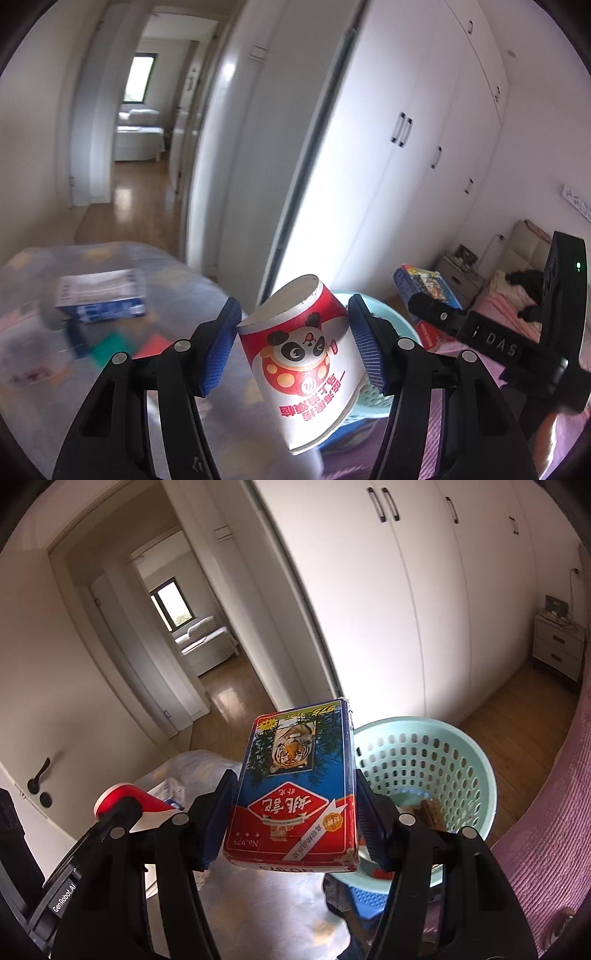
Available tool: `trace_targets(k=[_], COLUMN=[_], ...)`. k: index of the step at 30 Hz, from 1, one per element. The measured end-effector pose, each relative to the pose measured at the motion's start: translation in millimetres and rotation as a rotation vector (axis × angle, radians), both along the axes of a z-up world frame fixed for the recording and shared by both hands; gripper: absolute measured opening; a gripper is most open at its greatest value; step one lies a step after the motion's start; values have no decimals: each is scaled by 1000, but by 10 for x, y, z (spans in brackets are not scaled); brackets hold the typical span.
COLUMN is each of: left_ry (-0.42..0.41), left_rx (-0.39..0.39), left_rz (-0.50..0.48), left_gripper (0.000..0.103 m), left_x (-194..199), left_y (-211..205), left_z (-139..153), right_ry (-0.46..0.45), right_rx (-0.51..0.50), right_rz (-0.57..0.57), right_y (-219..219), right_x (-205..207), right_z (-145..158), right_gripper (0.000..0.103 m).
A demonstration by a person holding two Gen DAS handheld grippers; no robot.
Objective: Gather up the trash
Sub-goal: 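Carry the cup and box to the basket and release them inside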
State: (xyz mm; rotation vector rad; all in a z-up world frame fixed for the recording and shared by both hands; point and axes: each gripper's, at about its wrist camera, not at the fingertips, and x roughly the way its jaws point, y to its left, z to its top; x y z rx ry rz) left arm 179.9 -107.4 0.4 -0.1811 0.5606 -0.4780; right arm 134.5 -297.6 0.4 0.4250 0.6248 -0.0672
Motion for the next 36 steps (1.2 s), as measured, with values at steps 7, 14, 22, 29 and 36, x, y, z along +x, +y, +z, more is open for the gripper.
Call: trace_targets(k=[7,14,22,29,36], left_ry=[54,132,166,164,110], left_rx=[52,124,144,121,113], left_rz=[-70,-114,-124,-102,-90], left_gripper=[58,58,70,72,72], left_x=[349,689,790,731,523], left_y=[-644,-1200,-1304,-1212,-1056], left_z=[-217,-607,-797,-736,-546], right_ry=[27,86,125,144,125], right_rx=[36,78,104,144,160], right_rz=[-85,-145,-146,-145,-129], right_y=[-516,-861,-931,-993,-941], right_x=[49,140,302,354,232], right_z=[-183,-441,-547,-618,-543], right_gripper=[58,58,60,68,68])
